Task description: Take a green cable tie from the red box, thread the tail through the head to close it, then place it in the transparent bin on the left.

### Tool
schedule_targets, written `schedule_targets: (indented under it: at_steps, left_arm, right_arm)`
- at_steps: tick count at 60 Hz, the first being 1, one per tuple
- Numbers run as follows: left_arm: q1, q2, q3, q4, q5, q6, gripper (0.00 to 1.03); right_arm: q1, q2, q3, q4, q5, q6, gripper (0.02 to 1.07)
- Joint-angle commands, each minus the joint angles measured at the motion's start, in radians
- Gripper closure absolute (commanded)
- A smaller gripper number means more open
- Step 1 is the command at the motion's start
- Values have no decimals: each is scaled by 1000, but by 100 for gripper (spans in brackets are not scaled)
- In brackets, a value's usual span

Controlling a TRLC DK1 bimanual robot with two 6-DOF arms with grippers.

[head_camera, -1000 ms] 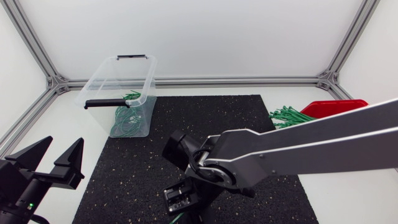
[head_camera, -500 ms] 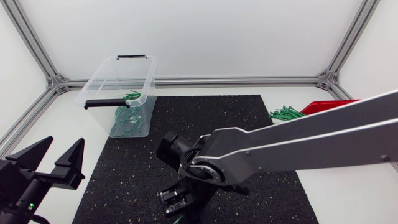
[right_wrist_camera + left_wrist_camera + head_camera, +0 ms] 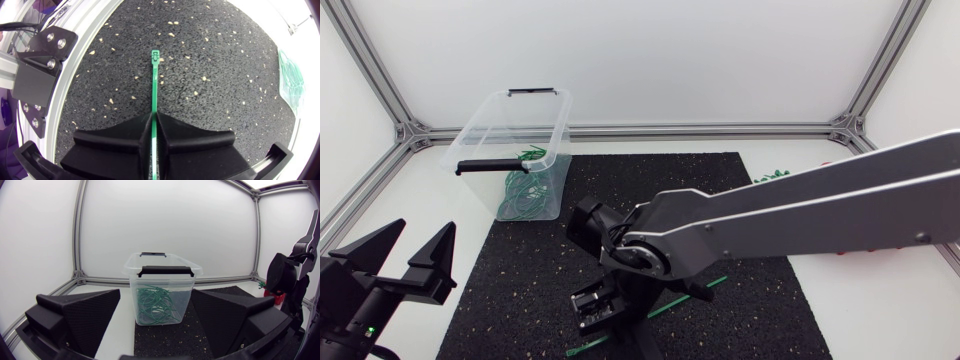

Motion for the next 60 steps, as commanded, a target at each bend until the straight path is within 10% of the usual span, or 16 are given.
schedule_targets:
  at_steps: [1,43,52,60]
  left_arm:
    - [-6,5,-39,-26,1,20,4]
    - [-15,8,-39,-26,1,20,4]
    - [-14,8,-39,-28,1,20,4]
    - [-14,8,-39,-28,1,20,4]
  right_arm:
    - [-15,-21,29,-15,-7,-8,102]
    - [-153,122,130,-222,-66,-85,101]
    - [-195,142,174,-196,-50,-74,72]
    - [-179,96,150,-167,-49,-51,66]
